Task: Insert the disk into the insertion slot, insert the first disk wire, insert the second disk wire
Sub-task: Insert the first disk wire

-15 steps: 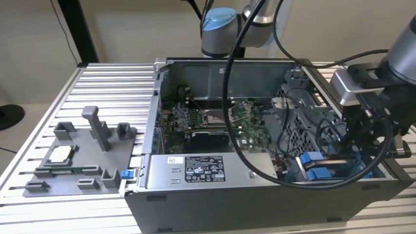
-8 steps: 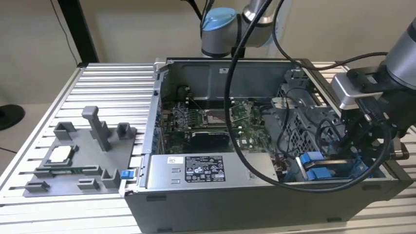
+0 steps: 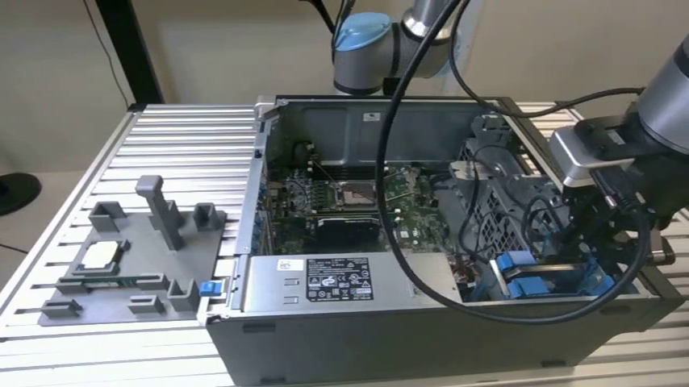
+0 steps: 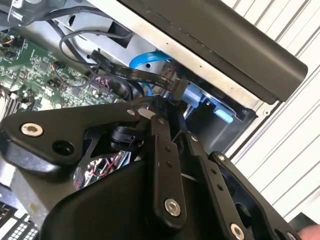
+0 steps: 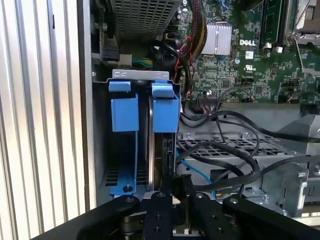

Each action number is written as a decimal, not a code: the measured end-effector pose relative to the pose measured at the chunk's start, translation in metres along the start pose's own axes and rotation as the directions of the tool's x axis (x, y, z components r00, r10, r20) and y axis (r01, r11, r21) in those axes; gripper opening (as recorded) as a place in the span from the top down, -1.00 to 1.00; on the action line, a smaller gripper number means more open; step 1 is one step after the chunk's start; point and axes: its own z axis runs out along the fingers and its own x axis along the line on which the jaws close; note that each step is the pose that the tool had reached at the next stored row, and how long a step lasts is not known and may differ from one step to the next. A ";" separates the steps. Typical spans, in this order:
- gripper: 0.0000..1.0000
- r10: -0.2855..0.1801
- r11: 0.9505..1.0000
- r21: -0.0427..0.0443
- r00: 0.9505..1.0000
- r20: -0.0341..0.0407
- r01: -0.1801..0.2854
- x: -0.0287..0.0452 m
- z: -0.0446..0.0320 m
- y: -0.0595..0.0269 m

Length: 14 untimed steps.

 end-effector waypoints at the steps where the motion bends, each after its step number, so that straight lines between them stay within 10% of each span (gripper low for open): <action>1: 1.00 0.000 1.000 0.000 1.000 0.002 0.000 0.0003 0.0013 0.0000; 14: 1.00 0.003 1.000 -0.008 1.000 0.003 -0.003 0.0062 0.0032 0.0000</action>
